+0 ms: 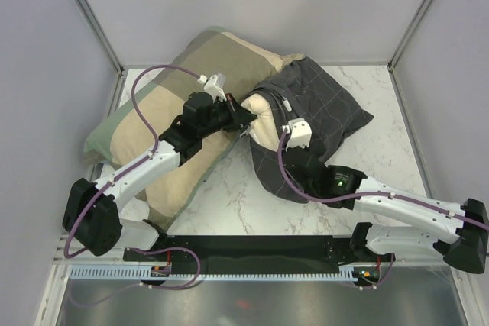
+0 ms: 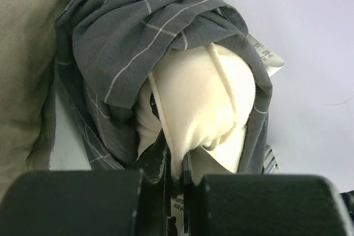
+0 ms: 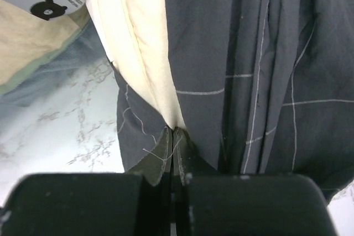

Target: Remove the pillowcase from the pillow

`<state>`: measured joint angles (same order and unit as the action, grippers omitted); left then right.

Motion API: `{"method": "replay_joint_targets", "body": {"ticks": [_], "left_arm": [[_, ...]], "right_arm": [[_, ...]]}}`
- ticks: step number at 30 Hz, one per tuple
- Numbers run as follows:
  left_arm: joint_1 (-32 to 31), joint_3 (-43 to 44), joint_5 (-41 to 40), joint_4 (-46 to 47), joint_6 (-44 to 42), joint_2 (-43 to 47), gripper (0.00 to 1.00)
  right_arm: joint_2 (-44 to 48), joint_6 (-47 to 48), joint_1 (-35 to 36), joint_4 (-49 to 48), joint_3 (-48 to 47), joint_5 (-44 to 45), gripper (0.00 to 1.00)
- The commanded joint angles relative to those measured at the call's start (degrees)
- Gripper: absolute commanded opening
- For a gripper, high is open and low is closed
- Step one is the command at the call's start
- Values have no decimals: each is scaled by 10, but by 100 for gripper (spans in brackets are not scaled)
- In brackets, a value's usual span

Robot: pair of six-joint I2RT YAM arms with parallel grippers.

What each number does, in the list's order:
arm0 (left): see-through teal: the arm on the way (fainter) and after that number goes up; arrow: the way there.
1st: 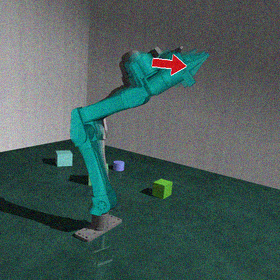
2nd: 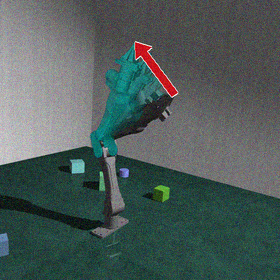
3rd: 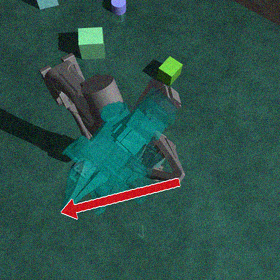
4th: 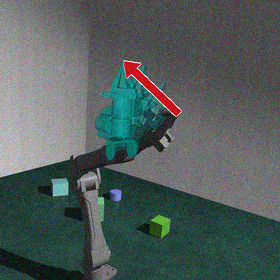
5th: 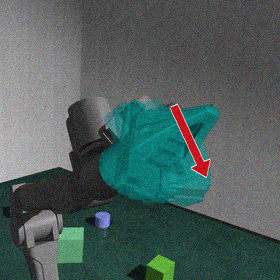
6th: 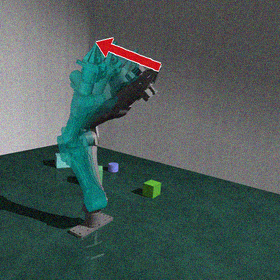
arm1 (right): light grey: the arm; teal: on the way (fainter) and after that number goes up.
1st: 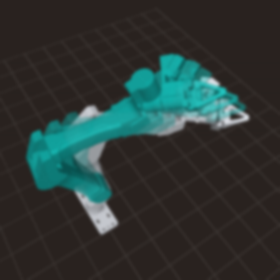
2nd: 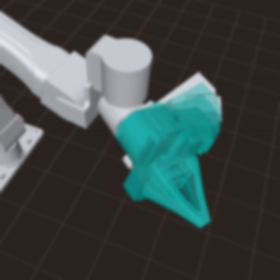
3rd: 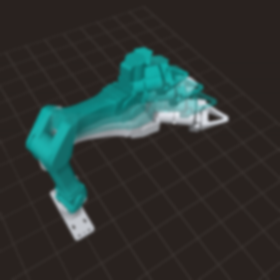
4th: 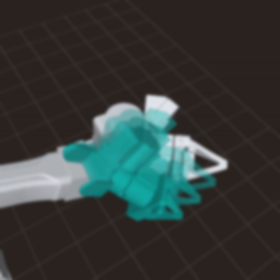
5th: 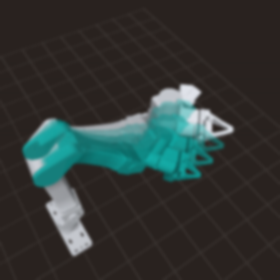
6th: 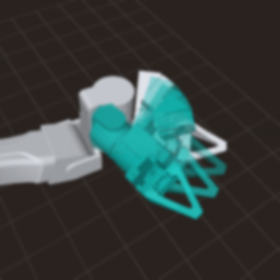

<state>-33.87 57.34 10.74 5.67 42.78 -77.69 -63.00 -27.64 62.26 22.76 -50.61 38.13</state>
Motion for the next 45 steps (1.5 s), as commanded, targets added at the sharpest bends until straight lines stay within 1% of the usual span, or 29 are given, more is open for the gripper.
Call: {"method": "replay_joint_targets", "body": {"ticks": [1,4,8,12,15,19,22,27,32,35,38,42,44,45], "left_arm": [[6,50,-23,77,-8,7,2],[6,67,-29,72,-9,-3,2],[6,92,-37,65,-13,-25,2],[6,124,-42,53,-22,-46,2],[6,137,-41,51,-21,-58,2],[7,139,-40,51,-16,-55,2],[13,139,-46,51,-17,-44,2],[39,162,-18,33,-21,-47,2],[57,158,36,15,-45,-43,2],[58,140,77,15,-61,-33,2],[58,106,99,10,-85,-8,2],[59,106,129,-36,-125,11,2],[61,105,161,-53,-140,26,2],[63,105,173,-70,-146,31,2]], "right_arm": [[39,-49,1,64,9,-64,0],[66,-82,8,91,30,-86,0],[99,-122,16,126,62,-86,0],[137,-154,27,171,67,-90,0],[157,-164,35,185,71,-92,0],[162,-176,36,192,94,-75,0],[153,-193,36,192,113,-78,0],[161,-218,36,195,140,-89,0],[187,-235,36,215,145,-47,0],[177,-230,36,215,141,-24,0],[127,-213,35,212,128,18,0],[71,-182,27,188,107,54,0],[51,-161,-6,171,104,49,0],[39,-148,-40,148,104,44,0]]}}
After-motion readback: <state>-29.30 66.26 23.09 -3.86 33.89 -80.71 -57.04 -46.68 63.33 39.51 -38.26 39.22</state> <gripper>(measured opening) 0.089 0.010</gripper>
